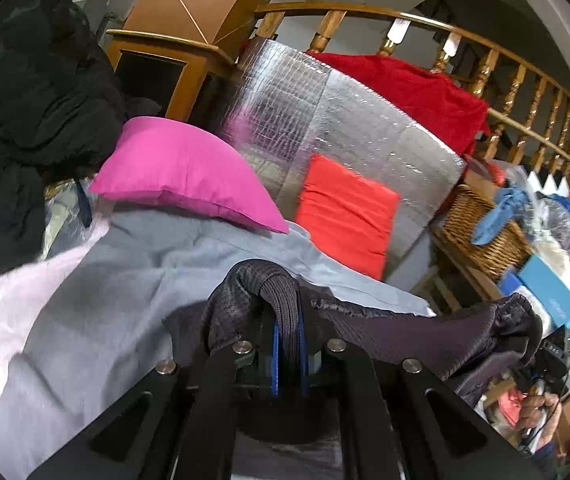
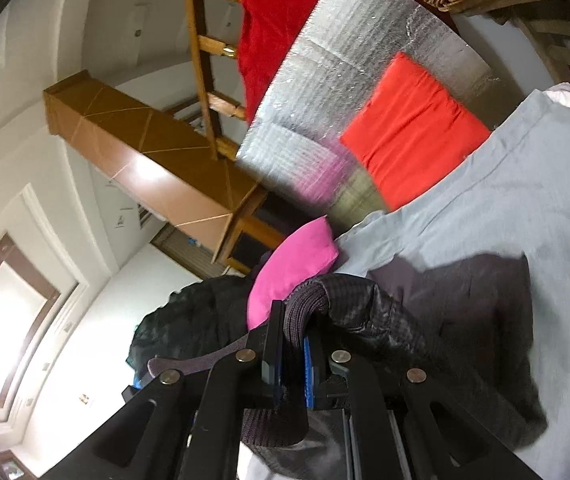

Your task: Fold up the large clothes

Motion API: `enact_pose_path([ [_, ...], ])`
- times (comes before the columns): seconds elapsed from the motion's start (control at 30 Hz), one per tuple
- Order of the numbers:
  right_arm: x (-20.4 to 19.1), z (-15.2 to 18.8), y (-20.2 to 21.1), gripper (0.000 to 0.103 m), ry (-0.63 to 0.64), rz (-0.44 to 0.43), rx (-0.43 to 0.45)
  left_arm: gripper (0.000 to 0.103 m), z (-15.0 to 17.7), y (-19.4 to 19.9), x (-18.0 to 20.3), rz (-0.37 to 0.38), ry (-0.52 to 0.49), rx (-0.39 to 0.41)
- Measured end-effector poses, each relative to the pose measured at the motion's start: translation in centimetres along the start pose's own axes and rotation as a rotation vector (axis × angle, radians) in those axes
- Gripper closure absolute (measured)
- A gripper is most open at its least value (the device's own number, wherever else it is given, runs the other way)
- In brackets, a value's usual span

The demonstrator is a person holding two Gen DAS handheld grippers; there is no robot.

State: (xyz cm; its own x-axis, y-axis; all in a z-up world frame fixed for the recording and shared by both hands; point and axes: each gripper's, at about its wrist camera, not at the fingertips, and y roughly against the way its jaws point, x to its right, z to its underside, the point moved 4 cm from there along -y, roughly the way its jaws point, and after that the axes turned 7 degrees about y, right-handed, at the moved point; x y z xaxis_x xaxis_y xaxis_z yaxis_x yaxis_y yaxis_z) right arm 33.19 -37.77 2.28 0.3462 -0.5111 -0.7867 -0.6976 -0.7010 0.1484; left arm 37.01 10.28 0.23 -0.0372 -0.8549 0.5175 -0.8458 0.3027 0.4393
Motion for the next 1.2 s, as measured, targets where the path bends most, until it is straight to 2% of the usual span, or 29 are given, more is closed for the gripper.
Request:
enact_pose_path([
  [0.27, 5.8, -3.9, -7.0, 0.095, -0.038, 0.125, -0.021, 0.095, -1.8, -10.2, -0.7, -0.093, -0.020, -0.075],
  [0.53, 12.8, -3.9, -12.6, 0.095, -0.075, 0.272, -0.104, 0.095, 0.1, -19.1, -3.7, -0.197, 0.004, -0.186],
  [0.77, 15.7, -3.7, -14.9, 0.095, -0.058, 0.338, -0.152, 0.095, 0.6, -22.0, -4.8, -0.223, 0.016, -0.226],
  [0.93, 18.1, -3.0, -15.7, 0.095, -0.091, 0.389, -0.177, 0.094, 1.2, -24.0, -5.2, -0.243, 0.002, -0.262],
  [1.2, 20.2, -2.4, -16.3, 0.095, -0.158, 0.404, -0.184, 0.090, 1.3, -25.5, -5.9, -0.242, 0.050, -0.279],
])
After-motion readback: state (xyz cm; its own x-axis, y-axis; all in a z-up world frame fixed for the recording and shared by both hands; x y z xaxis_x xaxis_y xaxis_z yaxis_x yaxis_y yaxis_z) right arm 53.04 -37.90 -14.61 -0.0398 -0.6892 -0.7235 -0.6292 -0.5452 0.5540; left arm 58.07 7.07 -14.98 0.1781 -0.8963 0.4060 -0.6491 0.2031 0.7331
